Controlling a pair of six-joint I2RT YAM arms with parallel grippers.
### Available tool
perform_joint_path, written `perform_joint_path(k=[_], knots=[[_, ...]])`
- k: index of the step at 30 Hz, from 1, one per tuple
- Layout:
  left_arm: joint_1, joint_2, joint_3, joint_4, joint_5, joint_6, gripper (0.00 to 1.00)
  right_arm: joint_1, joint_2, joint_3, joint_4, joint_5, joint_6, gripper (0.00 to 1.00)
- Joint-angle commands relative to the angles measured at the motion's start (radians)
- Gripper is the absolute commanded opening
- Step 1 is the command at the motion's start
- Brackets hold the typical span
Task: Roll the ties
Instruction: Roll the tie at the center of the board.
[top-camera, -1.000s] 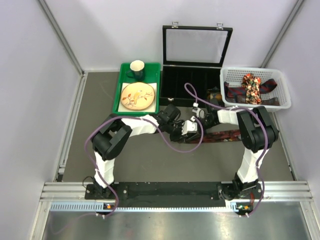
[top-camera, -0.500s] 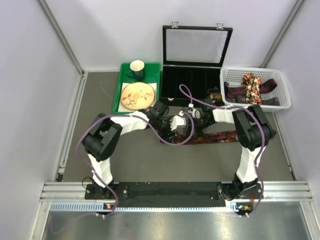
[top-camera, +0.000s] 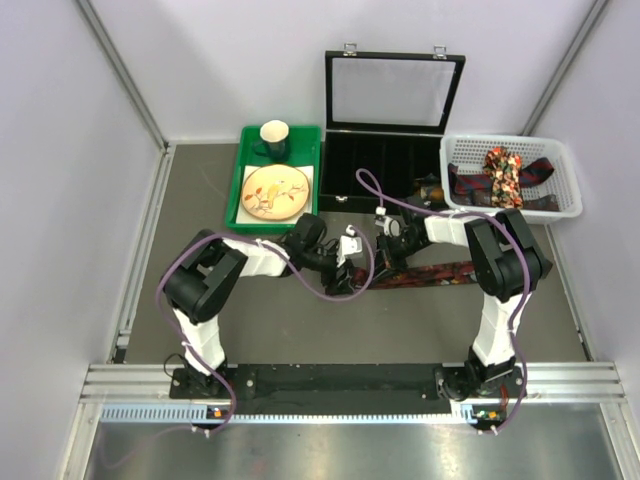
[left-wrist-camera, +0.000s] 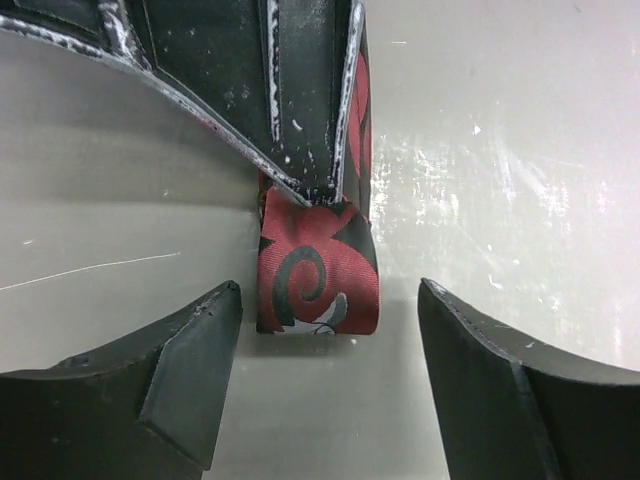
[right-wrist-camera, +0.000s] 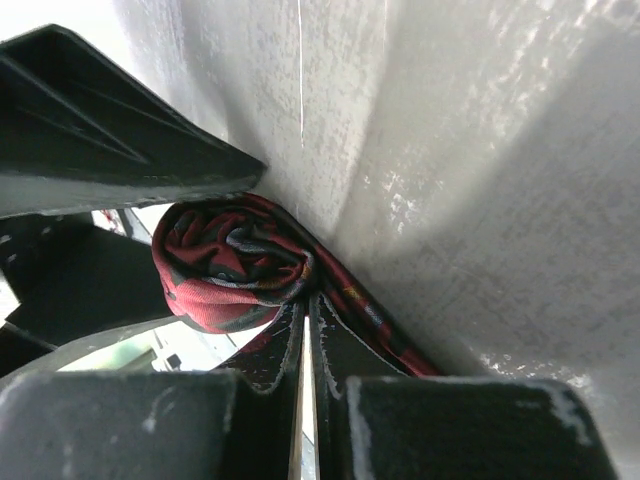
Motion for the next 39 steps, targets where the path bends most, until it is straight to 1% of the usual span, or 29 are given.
perform_joint_path(k=[1,5,6,8,10,14,15,17,18,19,20,21,22,23,25,26,27,28,29,30,32,36,37,38,39], knots=[[-0.002,0.035,-0.075,0.288,0.063,-0.092,0.73,0.004,0.052,0.002,-0.051,0.181,-0.083,0.00],[-0.005,0.062,-0.099,0.370,0.058,-0.109,0.66,0.006,0.062,0.002,-0.057,0.179,-0.084,0.00],[-0.007,0.069,-0.102,0.422,0.054,-0.119,0.65,0.006,0.066,0.005,-0.059,0.175,-0.083,0.00],[-0.014,0.089,-0.112,0.466,0.057,-0.135,0.62,0.006,0.073,0.008,-0.060,0.169,-0.084,0.00],[-0.031,0.105,-0.125,0.526,0.047,-0.124,0.61,0.006,0.078,0.015,-0.063,0.164,-0.084,0.00],[-0.047,0.133,-0.122,0.562,0.066,-0.126,0.52,0.006,0.089,0.019,-0.068,0.153,-0.084,0.00],[-0.047,0.132,-0.121,0.551,0.066,-0.117,0.44,0.006,0.090,0.019,-0.069,0.153,-0.086,0.00],[-0.047,0.119,-0.110,0.461,0.058,-0.092,0.38,0.006,0.087,0.019,-0.069,0.144,-0.089,0.00],[-0.047,0.104,-0.099,0.407,0.028,-0.049,0.33,0.006,0.086,0.022,-0.071,0.143,-0.090,0.00],[-0.047,0.098,-0.072,0.351,0.008,-0.028,0.31,0.004,0.084,0.024,-0.071,0.138,-0.092,0.00],[-0.048,0.093,-0.057,0.206,-0.008,-0.002,0.28,0.002,0.081,0.025,-0.074,0.132,-0.093,0.00],[-0.047,0.084,-0.017,0.133,-0.053,0.061,0.26,0.004,0.072,0.030,-0.074,0.127,-0.096,0.00],[-0.050,0.084,0.003,0.047,-0.084,0.084,0.21,-0.001,0.069,0.031,-0.072,0.123,-0.095,0.00],[-0.050,0.084,0.025,-0.090,-0.103,0.106,0.20,-0.005,0.063,0.031,-0.072,0.100,-0.096,0.00],[-0.051,0.086,0.072,-0.200,-0.161,0.153,0.19,-0.031,0.044,0.041,-0.080,0.063,-0.098,0.00],[-0.051,0.086,0.086,-0.233,-0.176,0.166,0.18,-0.042,0.037,0.042,-0.083,0.020,-0.096,0.04],[-0.051,0.086,0.115,-0.310,-0.187,0.184,0.18,-0.054,0.026,0.042,-0.086,0.000,-0.095,0.07],[-0.053,0.086,0.126,-0.334,-0.190,0.186,0.18,-0.080,-0.009,0.039,-0.086,-0.020,-0.096,0.10],[-0.060,0.082,0.140,-0.349,-0.213,0.181,0.17,-0.091,-0.026,0.033,-0.086,-0.057,-0.096,0.18],[-0.066,0.089,0.170,-0.390,-0.222,0.187,0.16,-0.105,-0.046,0.021,-0.085,-0.081,-0.098,0.22],[-0.082,0.095,0.194,-0.417,-0.255,0.181,0.15,-0.132,-0.098,0.007,-0.085,-0.133,-0.102,0.29],[-0.102,0.128,0.259,-0.483,-0.295,0.172,0.15,-0.145,-0.149,-0.036,-0.059,-0.187,-0.092,0.35],[-0.112,0.135,0.270,-0.503,-0.304,0.170,0.15,-0.145,-0.151,-0.047,-0.042,-0.202,-0.075,0.36],[-0.117,0.141,0.278,-0.512,-0.313,0.169,0.15,-0.145,-0.152,-0.056,0.013,-0.222,-0.051,0.37],[-0.122,0.148,0.289,-0.518,-0.328,0.169,0.15,-0.143,-0.145,-0.071,0.039,-0.230,-0.003,0.37]])
